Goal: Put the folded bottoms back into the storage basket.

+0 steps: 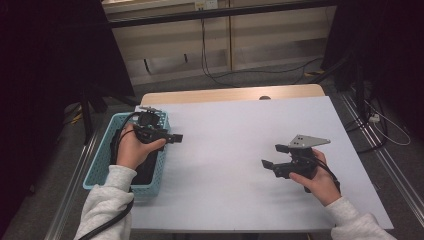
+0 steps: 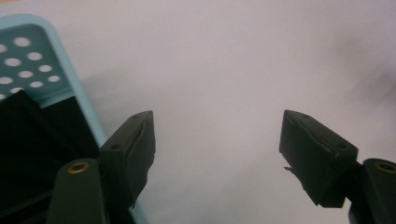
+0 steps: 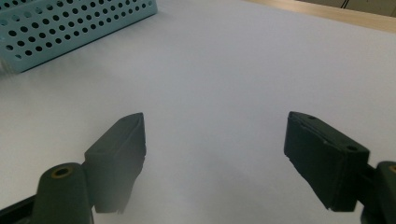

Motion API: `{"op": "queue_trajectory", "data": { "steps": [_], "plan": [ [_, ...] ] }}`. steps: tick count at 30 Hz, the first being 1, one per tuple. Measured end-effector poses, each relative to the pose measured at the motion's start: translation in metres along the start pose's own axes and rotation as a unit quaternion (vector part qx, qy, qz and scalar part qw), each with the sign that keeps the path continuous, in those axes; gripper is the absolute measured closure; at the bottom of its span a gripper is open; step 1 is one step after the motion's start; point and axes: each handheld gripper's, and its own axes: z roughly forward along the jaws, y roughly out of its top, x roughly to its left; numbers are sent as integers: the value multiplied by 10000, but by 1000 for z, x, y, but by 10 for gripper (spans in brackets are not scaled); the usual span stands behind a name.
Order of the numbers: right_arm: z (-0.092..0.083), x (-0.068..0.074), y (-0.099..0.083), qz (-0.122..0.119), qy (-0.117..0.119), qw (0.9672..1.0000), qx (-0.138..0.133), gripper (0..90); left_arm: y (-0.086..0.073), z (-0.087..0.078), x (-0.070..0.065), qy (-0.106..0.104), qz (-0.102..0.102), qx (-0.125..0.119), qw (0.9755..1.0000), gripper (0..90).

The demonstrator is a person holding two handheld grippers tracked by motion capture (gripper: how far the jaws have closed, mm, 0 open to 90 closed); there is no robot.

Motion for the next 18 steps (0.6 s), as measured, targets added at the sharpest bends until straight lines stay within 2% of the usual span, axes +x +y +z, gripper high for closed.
{"op": "queue_trajectory", "data": {
  "steps": [8,10,18],
  "plan": [
    [-5,-2,-2,33,-50,10000,-22,195,-4,14,-19,-295,120,-5,9995,228],
    [-6,-3,-3,32,-53,10000,-22,195,-4,16,-23,-365,227,39,9991,222],
    [-12,-5,-6,48,-68,10000,-17,195,-9,25,-39,-589,370,53,9976,191]
  ]
}}
